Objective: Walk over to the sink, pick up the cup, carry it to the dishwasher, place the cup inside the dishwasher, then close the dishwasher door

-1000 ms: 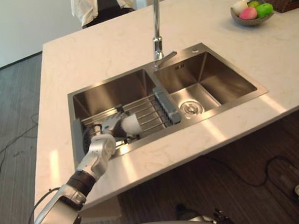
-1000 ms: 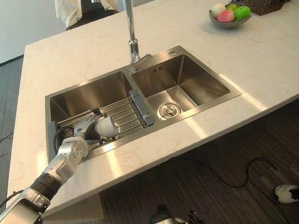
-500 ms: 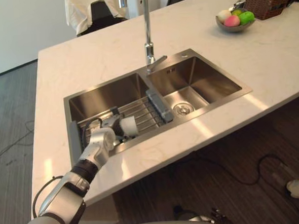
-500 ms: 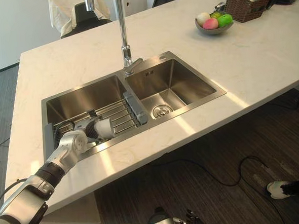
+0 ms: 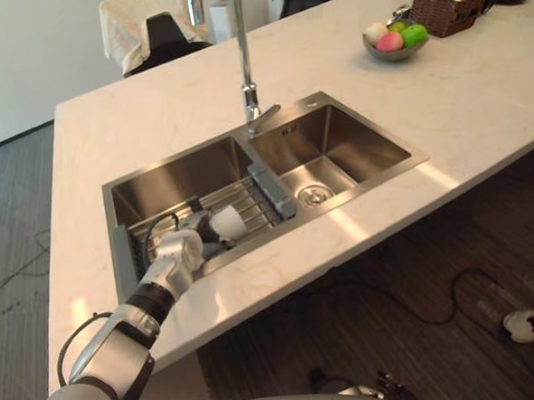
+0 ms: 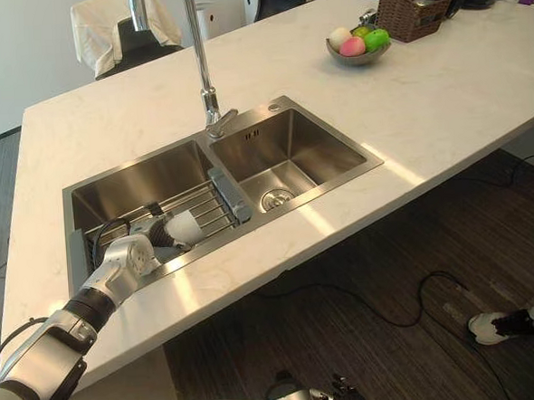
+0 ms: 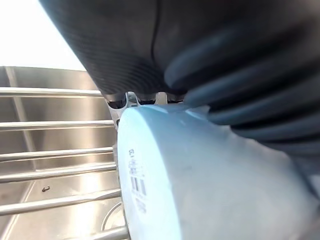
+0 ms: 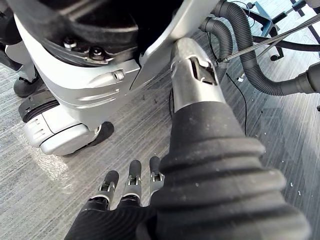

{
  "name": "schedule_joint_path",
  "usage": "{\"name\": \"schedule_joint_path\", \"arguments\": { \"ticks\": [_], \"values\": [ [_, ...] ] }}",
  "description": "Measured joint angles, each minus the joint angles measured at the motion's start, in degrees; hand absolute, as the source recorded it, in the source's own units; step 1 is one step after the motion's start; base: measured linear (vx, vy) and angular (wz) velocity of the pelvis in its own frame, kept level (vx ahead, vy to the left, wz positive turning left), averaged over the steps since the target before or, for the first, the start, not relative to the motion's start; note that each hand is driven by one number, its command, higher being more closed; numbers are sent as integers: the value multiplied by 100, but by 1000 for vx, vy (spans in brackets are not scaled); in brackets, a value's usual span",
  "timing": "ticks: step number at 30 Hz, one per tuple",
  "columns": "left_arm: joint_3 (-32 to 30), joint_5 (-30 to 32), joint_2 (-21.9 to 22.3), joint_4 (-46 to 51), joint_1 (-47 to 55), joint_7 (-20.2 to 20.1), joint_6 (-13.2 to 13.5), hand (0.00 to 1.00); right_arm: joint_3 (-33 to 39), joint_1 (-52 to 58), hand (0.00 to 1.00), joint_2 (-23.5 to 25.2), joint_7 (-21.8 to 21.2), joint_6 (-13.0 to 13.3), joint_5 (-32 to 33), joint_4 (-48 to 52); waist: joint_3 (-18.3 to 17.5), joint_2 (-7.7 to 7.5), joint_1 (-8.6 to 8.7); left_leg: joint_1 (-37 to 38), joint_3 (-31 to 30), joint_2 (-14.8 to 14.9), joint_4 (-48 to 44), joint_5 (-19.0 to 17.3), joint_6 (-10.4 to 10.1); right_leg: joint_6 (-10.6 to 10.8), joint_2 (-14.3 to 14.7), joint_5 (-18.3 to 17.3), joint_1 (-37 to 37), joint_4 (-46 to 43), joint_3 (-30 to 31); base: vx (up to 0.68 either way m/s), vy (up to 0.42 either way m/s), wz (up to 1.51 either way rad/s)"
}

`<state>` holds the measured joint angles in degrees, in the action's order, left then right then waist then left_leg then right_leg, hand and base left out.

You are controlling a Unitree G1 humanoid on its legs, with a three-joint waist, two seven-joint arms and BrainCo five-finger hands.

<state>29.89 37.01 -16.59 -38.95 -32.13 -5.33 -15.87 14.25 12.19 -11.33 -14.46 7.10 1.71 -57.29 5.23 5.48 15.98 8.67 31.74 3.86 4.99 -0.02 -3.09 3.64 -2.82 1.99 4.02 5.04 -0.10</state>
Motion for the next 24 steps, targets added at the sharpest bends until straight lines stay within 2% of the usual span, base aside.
{"name": "schedule_joint_path", "arguments": {
  "ticks": [4, 8, 15, 17, 22, 24],
  "values": [
    [-5, -301, 12, -36, 0, 47, 30, 100, -7, -14, 0, -19, -2, 1, -103, 1, 0, 0, -12, 14, 1, 9, 0, -3, -13, -4, 8, -2, 10, 0, -2, 0, 0, 0],
    [-17, -541, 81, -243, -1, 440, 255, 100, -17, -20, 0, -32, -1, -2, -115, -2, 0, -1, -39, 33, -2, 9, 0, -7, -19, -7, 7, -3, 30, 1, -10, 0, 0, 0],
    [-28, -1157, 31, -465, -28, 787, 857, 100, -61, -18, 0, -54, 9, 18, -112, -25, -1, -4, -80, 54, -52, 9, 0, -10, -22, -23, 1, -24, 79, 1, -73, 1, -13, 4],
    [-28, -1594, -3, -348, 27, 1004, 1185, 100, -73, -18, 0, -79, 10, 21, -107, -65, -2, -10, -147, 44, -104, 3, 0, 12, 16, -19, -8, -29, 83, 0, -106, 8, -24, 7],
    [-78, -2719, -31, 490, 448, 1481, 1643, 100, -95, -54, 0, -75, 36, 78, -87, -240, -16, -77, -200, 18, -265, -37, 0, -5, 27, -36, -54, -31, 131, -36, -377, 33, -19, 16],
    [-94, -3107, -6, 807, 661, 1493, 1853, 100, -132, -60, 0, -40, 81, 92, -66, -252, -16, -133, -201, 11, -338, -51, -1, -6, 27, -39, -68, -30, 155, -36, -571, 17, -27, 16]
  ]
}}
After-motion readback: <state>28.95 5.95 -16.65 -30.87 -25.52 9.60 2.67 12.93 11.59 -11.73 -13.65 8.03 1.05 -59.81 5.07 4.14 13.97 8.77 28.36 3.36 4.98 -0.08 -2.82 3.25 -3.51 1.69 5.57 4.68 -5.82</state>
